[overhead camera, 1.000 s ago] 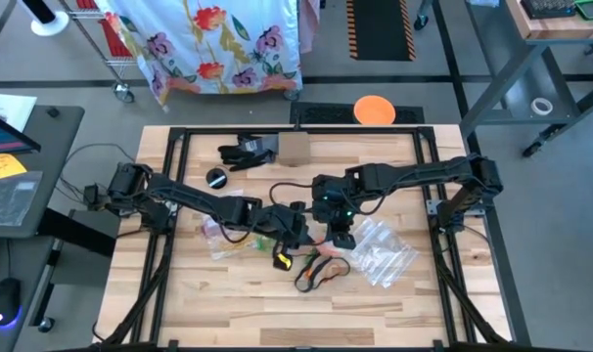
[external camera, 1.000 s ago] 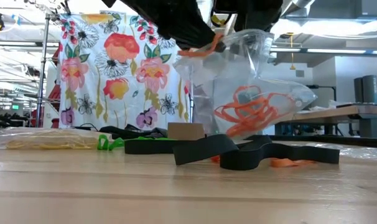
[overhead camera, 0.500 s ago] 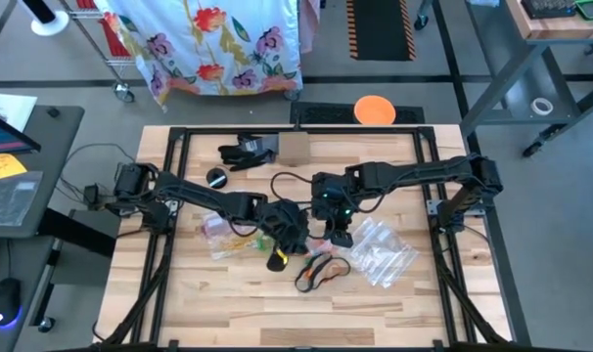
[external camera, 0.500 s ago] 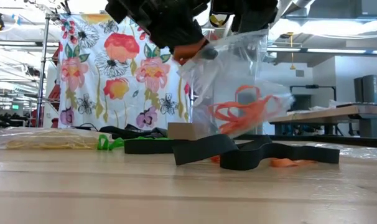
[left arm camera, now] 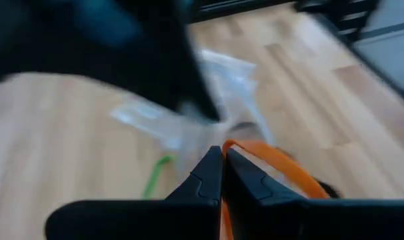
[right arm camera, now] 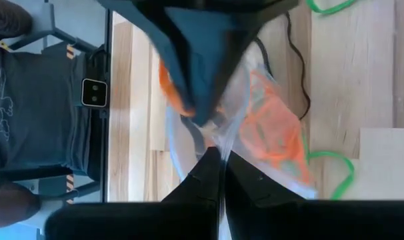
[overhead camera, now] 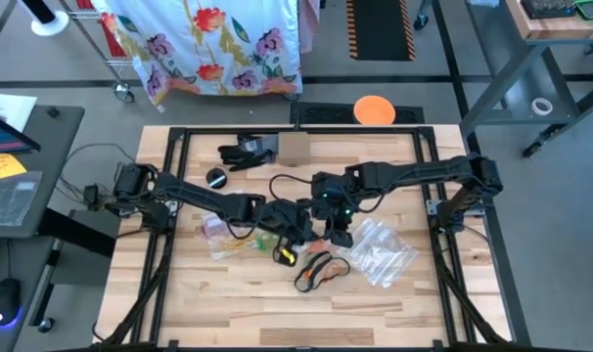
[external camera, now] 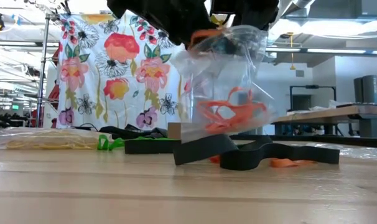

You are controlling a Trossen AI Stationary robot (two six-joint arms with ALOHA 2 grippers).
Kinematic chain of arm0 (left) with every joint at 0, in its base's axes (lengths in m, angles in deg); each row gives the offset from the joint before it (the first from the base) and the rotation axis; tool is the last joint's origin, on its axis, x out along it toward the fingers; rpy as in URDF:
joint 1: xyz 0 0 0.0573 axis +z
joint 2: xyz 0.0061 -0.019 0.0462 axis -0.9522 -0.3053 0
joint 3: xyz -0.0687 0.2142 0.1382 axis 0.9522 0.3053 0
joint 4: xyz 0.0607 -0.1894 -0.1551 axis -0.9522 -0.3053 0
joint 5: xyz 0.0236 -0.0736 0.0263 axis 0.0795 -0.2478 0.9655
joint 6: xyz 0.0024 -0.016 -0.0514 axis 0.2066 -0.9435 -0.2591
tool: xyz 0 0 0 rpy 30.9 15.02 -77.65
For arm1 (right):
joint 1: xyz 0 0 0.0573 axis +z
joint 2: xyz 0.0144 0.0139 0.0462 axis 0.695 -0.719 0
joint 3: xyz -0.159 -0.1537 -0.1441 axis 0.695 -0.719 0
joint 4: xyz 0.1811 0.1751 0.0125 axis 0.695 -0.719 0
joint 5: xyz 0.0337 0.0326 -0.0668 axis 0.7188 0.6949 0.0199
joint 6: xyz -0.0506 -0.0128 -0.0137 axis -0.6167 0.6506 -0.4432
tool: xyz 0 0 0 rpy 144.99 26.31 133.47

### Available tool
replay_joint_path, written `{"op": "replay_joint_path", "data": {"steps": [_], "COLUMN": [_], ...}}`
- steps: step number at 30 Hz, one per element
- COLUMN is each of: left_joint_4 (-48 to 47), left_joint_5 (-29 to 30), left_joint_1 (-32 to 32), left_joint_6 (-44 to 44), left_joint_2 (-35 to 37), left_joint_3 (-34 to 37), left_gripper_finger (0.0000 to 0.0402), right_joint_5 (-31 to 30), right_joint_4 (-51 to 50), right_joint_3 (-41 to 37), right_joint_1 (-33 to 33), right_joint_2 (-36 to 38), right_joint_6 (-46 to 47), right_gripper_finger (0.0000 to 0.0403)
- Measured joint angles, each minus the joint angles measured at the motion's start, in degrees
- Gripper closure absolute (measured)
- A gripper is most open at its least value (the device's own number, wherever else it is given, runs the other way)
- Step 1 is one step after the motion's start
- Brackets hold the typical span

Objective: Sort rubber bands
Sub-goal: Put the orange rubber band into the transparent zip bag

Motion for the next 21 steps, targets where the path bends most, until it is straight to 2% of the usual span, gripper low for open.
{"op": "replay_joint_path", "data": {"steps": [5, 13, 21], "left_joint_4": [0.7, 0.7, -1.1], "left_joint_5": [5.0, 8.3, 13.8], "left_joint_1": [0.1, 0.0, -1.4], "left_joint_6": [0.5, 0.7, 1.0], "left_joint_2": [0.0, 0.0, 3.9], "left_joint_3": [0.0, 0.0, 0.1], "left_gripper_finger": [0.0401, 0.0401, 0.0401], "right_joint_5": [-0.1, -0.2, -0.1], "right_joint_4": [0.2, 0.2, -0.1], "right_joint_3": [0.0, 0.0, 0.0], "right_joint_1": [-0.1, 0.0, 0.0], "right_joint_2": [0.0, 0.0, 0.0], "right_joint_6": [0.0, 0.0, -0.1], "right_gripper_finger": [0.0397, 0.0397, 0.0397]}}
